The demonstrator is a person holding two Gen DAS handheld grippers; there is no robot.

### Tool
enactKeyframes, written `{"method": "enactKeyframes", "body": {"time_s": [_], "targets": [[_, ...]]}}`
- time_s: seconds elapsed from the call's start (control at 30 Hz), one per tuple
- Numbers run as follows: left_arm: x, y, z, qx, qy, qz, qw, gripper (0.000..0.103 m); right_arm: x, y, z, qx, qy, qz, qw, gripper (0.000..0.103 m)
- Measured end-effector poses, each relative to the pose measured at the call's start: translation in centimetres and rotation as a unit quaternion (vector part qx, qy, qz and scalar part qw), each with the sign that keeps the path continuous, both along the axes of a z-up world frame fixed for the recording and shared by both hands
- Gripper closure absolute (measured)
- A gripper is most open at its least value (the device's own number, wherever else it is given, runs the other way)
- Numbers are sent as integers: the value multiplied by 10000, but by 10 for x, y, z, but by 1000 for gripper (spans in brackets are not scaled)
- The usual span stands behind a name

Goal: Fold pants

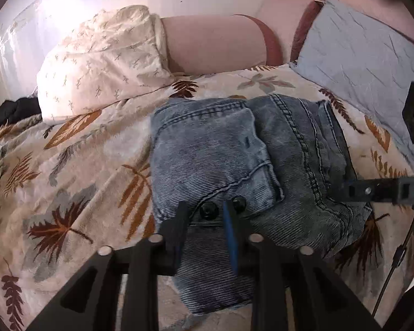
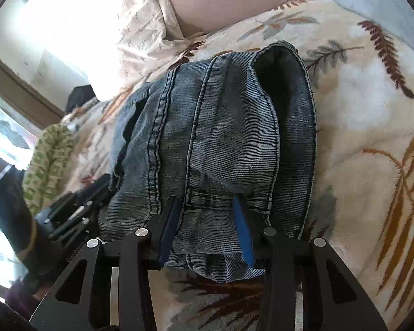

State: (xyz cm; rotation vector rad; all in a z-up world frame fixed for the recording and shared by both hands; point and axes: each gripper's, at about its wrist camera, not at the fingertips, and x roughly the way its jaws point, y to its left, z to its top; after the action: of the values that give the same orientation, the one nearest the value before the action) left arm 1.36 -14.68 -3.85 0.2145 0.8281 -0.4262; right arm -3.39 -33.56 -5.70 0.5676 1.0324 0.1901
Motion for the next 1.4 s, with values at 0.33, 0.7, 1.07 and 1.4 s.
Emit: {"method": "enactKeyframes", "body": {"time_s": [0.33,0.7,1.07,1.4], "targets": [[23,49,49,-524,-90,570,9970,30,-4,-32,51,891,-269,-476,9945,34],[53,2,44,3,-229,544,9983,14,23,-23,74,626,-1074,-758,9893,34],[76,-42,18,756,-457,412,9952,13,55,-30,36,860,-439,-1162,9885,33],[81,-41,-1,753,-363,691,9941,2,61,-50,-21,1317,593,-1530,9776,26]]}}
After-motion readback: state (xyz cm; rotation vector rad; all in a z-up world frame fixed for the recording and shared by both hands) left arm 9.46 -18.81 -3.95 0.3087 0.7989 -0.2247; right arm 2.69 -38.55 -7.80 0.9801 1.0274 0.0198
